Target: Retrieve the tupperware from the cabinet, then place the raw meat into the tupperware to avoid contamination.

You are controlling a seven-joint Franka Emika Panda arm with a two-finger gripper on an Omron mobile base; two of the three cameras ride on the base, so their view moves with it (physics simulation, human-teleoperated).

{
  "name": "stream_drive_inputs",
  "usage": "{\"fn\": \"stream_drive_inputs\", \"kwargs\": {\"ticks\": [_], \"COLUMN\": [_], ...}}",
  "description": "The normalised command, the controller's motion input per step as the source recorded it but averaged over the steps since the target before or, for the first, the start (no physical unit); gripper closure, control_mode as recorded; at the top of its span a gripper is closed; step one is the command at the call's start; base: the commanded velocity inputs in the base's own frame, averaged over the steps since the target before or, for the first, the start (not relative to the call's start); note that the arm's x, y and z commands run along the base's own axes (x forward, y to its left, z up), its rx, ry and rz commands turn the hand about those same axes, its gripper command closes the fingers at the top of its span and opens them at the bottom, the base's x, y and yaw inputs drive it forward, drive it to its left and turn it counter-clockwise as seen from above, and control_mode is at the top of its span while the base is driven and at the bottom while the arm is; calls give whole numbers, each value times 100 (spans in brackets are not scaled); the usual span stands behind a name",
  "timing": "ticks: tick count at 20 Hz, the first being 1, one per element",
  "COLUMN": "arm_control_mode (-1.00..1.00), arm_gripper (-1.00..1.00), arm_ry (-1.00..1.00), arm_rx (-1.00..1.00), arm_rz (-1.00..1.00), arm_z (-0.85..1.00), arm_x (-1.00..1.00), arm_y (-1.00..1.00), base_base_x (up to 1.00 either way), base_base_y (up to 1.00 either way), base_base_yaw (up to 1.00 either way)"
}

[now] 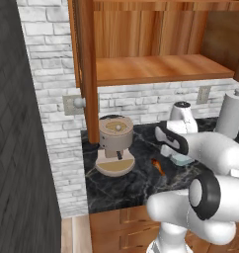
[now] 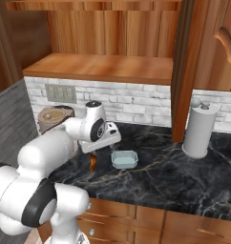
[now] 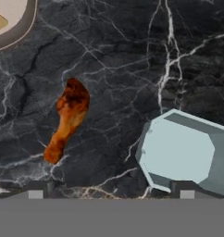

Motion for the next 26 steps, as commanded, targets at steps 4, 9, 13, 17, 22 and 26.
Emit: {"fn": "stream_drive_inputs", "kwargs": {"ticks": [4,9,13,17,22,26], "arm_control_mode": [-100,-100,-100,-100,-100,-100], "arm_gripper": [-100,-100,-100,-100,-100,-100], "arm_ry": [0,0,0,0,0,2], "arm_rx": [0,0,0,0,0,0], "arm_rz": [-21,-12,-11,-12,-3,0], "arm_z": [-11,-6,-4,-17,-15,-11], "arm_x": [0,8,11,12,6,2], "arm_y": [36,31,52,46,4,-16], "base_base_x": [0,0,0,0,0,0], "base_base_y": [0,0,0,0,0,0], "base_base_yaw": [0,0,0,0,0,0]}}
